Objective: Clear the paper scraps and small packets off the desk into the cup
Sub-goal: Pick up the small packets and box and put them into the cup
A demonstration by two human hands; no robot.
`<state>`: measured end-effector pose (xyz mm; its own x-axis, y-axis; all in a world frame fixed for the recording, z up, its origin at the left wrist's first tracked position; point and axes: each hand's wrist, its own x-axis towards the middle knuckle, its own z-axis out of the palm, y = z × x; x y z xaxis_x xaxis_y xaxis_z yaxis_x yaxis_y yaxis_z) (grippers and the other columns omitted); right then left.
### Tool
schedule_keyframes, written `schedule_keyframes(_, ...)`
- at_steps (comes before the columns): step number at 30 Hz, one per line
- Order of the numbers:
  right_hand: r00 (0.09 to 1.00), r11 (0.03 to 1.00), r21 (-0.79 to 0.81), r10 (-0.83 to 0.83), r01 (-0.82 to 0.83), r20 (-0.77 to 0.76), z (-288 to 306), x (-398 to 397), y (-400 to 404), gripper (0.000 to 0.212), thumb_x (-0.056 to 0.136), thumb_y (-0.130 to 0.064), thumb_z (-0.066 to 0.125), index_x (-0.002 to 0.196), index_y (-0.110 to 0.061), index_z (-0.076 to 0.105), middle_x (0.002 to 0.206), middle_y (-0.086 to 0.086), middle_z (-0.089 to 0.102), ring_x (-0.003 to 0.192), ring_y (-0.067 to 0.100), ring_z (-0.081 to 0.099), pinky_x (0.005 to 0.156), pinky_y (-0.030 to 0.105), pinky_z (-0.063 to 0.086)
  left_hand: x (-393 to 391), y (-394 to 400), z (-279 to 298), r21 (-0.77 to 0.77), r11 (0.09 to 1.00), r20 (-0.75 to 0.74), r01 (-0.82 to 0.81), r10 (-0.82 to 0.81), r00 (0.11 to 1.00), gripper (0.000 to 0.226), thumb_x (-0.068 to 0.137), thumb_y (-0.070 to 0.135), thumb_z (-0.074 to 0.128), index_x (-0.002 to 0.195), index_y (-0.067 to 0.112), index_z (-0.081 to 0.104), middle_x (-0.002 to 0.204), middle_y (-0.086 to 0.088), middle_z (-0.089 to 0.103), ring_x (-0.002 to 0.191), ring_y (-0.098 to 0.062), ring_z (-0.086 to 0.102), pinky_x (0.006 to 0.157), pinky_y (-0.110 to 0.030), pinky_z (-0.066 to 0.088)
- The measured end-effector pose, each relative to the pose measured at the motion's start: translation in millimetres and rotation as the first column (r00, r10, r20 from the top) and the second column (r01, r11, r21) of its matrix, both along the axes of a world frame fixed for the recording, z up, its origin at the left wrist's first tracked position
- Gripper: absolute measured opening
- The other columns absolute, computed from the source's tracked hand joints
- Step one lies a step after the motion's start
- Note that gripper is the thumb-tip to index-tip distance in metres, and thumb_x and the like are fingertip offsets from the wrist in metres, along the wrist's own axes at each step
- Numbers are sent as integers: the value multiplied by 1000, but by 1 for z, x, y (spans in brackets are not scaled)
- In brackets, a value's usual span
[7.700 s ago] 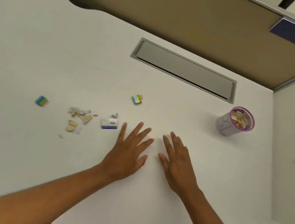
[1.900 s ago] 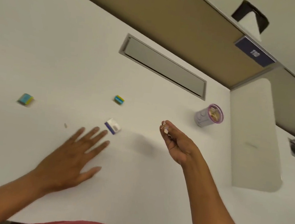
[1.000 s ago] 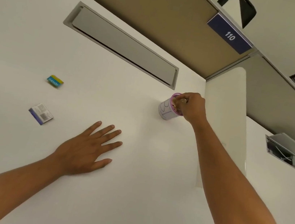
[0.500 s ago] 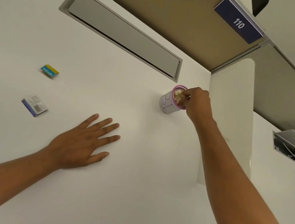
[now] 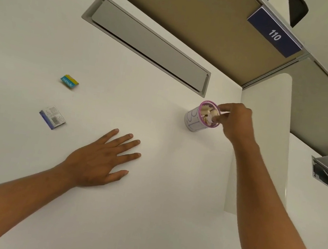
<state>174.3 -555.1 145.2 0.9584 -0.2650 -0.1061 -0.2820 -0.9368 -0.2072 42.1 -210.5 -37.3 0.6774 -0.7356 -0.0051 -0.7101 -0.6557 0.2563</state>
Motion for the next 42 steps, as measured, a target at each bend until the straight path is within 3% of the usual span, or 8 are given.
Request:
schedule_keyframes(4, 982, 993, 114, -20, -1, 190, 12, -29, 30, 36, 91, -17, 73, 127, -18, 70, 125, 1, 72, 101, 19, 70, 94, 38, 57, 0, 1, 5, -35, 999, -12, 8, -9, 1000, 60, 110, 59, 31, 165, 35, 34, 177, 1, 20, 165, -21, 15, 133, -54, 16)
schedule_keyframes(9, 908, 879, 254, 351, -403, 227, -21, -75, 158, 24, 93, -16, 73, 117, -14, 73, 115, -1, 73, 96, 19, 70, 88, 44, 58, 1, 3, 15, 26, 999, -101, 34, -31, 994, 64, 110, 58, 29, 168, 32, 25, 179, -3, 8, 167, -26, 1, 133, -54, 1)
schedule_keyframes(13, 806, 719, 376, 568, -585, 167, -43, -91, 260, 20, 94, -13, 72, 114, -11, 76, 116, 4, 73, 105, 21, 70, 94, 42, 56, -2, 5, 16, -14, 1000, -128, 17, -19, 992, 70, 101, 64, 43, 153, 18, 53, 158, -15, 54, 148, -40, 47, 126, -48, 26)
schedule_keyframes(19, 502, 460, 354, 865, -814, 29, -72, -81, 371, 27, 100, -18, 64, 127, -17, 69, 123, -2, 66, 108, 18, 64, 93, 32, 51, -14, 21, 17, 94, 995, -111, 35, -25, 994, 80, 102, 68, 12, 170, 27, 4, 180, 1, 2, 166, -24, 7, 134, -52, 8)
schedule_keyframes(22, 426, 407, 324, 905, -854, -12, -80, -69, 395, 29, 100, -17, 63, 128, -17, 69, 125, -1, 66, 108, 19, 65, 91, 31, 50, -36, 58, 21, -21, 998, -76, -55, 53, 996, 66, 103, 62, 44, 152, 18, 49, 153, -8, 60, 139, -27, 58, 123, -45, 34)
schedule_keyframes(27, 531, 482, 332, 845, -811, 70, -90, -49, 413, 24, 96, -11, 65, 118, -13, 73, 116, 3, 69, 102, 24, 68, 91, 42, 54, -78, 159, 15, -118, 927, 132, -356, 370, 919, 54, 99, 45, 61, 142, 14, 66, 153, -15, 60, 149, -34, 50, 127, -63, 29)
schedule_keyframes(33, 599, 544, 321, 794, -776, 102, -106, -55, 425, 23, 96, -13, 65, 118, -12, 72, 114, 4, 68, 99, 24, 66, 89, 39, 54, -75, 256, 13, -59, 602, 138, -796, 795, 591, 60, 104, 49, 49, 151, 11, 54, 164, -14, 46, 159, -35, 33, 128, -68, 18)
schedule_keyframes(42, 663, 596, 372, 745, -711, 73, -136, -90, 459, 27, 99, -30, 63, 118, -14, 71, 109, 2, 59, 100, 20, 56, 81, 31, 46, -70, 266, -4, 47, 505, 78, -862, 858, 507, 82, 107, 67, 21, 167, 11, 26, 177, -11, 20, 165, -32, 14, 131, -63, 13)
